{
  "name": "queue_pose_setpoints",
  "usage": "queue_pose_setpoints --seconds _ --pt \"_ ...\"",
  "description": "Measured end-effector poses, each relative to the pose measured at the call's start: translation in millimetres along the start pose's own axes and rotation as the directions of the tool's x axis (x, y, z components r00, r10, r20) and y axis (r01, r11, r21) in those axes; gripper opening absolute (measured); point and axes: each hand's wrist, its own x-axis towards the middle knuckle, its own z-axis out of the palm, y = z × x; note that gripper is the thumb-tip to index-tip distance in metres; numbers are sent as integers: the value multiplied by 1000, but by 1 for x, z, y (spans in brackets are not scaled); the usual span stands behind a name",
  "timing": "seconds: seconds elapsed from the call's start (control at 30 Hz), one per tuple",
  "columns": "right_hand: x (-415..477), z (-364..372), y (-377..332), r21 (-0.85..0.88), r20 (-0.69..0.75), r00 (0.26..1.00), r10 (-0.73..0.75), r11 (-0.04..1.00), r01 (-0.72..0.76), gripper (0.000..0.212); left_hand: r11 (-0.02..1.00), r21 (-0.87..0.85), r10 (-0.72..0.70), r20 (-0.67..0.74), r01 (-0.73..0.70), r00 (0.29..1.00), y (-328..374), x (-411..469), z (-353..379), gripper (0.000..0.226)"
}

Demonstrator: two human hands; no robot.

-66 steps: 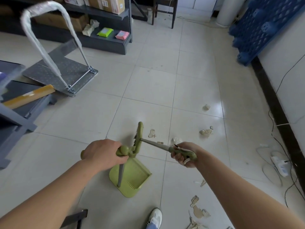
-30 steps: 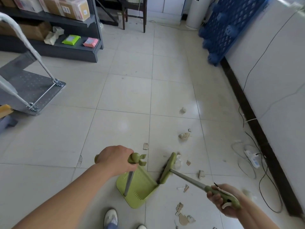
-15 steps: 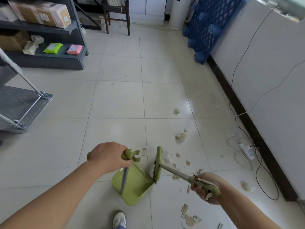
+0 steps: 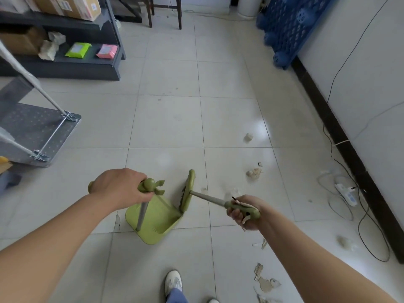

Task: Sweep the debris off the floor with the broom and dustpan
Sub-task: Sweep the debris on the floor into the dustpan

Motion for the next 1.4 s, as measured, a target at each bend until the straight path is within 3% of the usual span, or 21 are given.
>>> queue_pose_setpoints --seconds 0.33,0.8,0.93,1.17,1.4 --pt "-29 -57 8 231 -46 999 11 973 0 30 998 -59 39 35 -37 999 -1 13 5 31" --pt "-83 -118 67 443 -172 984 54 896 28 10 953 -183 259 77 -241 963 75 43 9 32" --pt "-88 -124 71 447 -210 976 57 893 44 27 944 -168 299 79 -282 951 94 49 -3 30" --pt "-93 -119 54 438 -236 972 7 894 100 21 938 -147 328 73 -316 942 109 70 -16 28" --pt "-67 -115 -14 274 -282 958 -53 952 133 26 962 -123 245 10 -242 969 107 120 -41 32"
